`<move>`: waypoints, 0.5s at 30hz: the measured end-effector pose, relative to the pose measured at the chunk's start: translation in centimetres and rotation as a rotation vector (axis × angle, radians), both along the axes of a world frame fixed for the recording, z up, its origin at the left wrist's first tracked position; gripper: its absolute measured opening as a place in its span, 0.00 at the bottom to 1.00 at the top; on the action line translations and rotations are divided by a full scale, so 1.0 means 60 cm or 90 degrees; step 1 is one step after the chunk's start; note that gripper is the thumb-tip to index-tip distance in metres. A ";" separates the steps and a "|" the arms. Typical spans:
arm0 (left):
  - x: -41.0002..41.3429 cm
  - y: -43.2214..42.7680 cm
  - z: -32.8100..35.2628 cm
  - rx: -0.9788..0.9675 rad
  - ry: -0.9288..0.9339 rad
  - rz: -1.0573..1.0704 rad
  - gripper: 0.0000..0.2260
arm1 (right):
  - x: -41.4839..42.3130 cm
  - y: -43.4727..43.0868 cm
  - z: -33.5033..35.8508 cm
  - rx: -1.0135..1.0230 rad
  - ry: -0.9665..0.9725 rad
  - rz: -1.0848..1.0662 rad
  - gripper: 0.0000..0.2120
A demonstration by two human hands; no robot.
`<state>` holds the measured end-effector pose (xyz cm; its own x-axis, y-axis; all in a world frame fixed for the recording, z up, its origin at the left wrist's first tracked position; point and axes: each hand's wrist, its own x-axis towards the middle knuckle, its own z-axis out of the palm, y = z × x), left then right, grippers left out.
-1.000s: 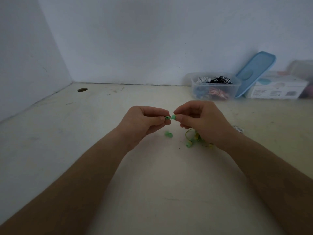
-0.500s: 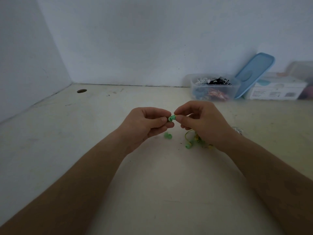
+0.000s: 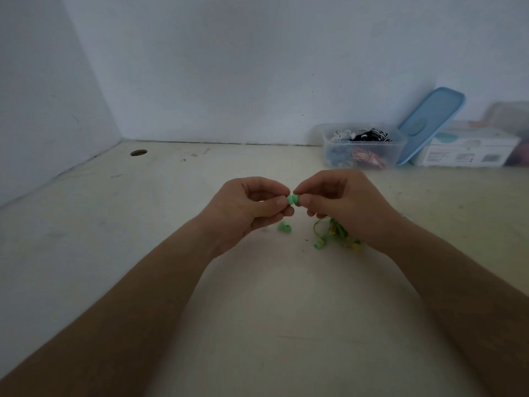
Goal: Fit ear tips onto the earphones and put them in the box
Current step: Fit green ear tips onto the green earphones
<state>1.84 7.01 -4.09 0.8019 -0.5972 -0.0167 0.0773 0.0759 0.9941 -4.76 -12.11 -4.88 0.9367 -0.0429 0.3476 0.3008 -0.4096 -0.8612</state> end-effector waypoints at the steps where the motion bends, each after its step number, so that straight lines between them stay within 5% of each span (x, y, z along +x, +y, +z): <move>1: 0.000 0.000 0.000 -0.006 -0.002 -0.009 0.10 | -0.001 -0.001 0.000 0.005 0.001 0.006 0.04; 15: -0.003 -0.004 -0.003 -0.011 -0.016 -0.022 0.11 | -0.002 -0.007 0.001 0.012 -0.001 0.038 0.05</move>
